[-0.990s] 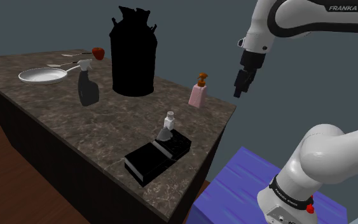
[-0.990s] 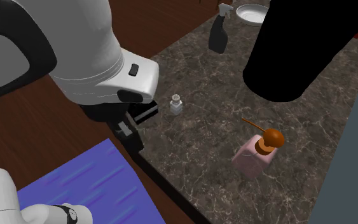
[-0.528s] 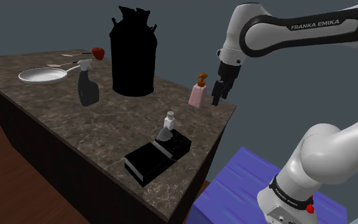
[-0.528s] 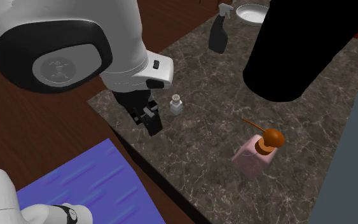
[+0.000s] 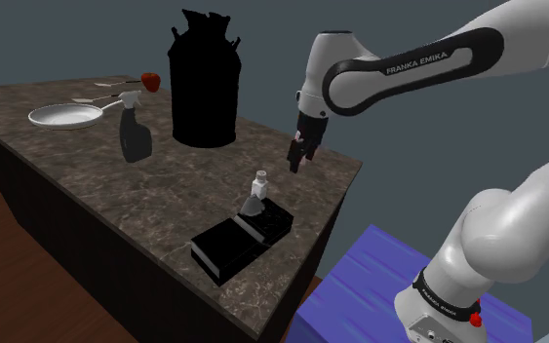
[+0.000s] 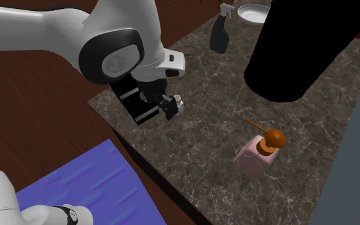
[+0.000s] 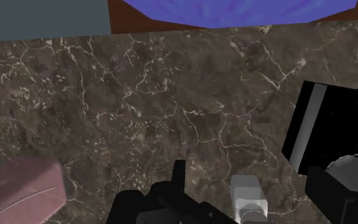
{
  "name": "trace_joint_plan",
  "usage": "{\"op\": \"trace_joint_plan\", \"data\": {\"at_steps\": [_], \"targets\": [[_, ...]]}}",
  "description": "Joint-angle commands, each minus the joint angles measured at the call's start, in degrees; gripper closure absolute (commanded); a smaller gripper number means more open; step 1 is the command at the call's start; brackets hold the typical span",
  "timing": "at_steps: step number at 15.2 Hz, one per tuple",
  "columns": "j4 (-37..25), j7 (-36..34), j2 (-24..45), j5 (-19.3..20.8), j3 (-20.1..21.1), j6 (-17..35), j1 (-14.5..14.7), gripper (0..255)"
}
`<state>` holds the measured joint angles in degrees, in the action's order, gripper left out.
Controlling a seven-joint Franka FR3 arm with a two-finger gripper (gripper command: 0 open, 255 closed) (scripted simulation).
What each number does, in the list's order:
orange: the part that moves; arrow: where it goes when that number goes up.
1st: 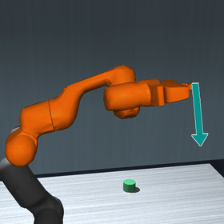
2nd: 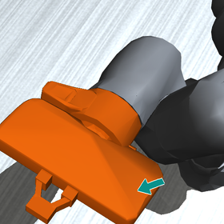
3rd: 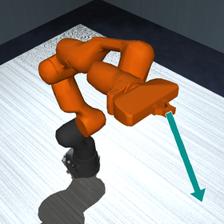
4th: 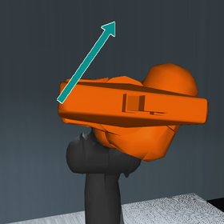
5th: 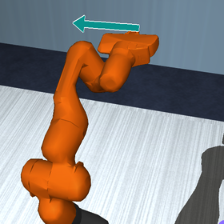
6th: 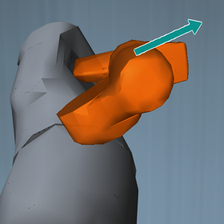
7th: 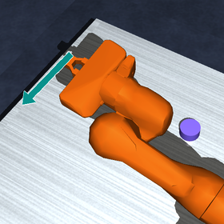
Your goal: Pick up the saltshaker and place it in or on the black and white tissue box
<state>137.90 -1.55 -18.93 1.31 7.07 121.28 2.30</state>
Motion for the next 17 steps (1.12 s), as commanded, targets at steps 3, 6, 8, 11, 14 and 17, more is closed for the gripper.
{"op": "trace_joint_plan", "data": {"at_steps": [3, 6, 8, 11, 14, 17], "targets": [[-3.5, -3.1, 8.5, 2.6, 2.3, 6.2, 0.3, 0], [-7.0, -5.8, 14.9, 5.5, 3.7, 9.8, 0.6, 0], [-9.1, -7.5, 18.4, 7.4, 4.2, 11.4, 0.9, 0], [-8.4, -7.9, 19.9, 8.2, 4.1, 13.5, 0.8, 0], [-7.9, -8.5, 21.6, 9.0, 3.9, 15.7, 0.7, 0], [-7.6, -8.8, 22.4, 9.4, 3.8, 16.8, 0.6, 0]]}}
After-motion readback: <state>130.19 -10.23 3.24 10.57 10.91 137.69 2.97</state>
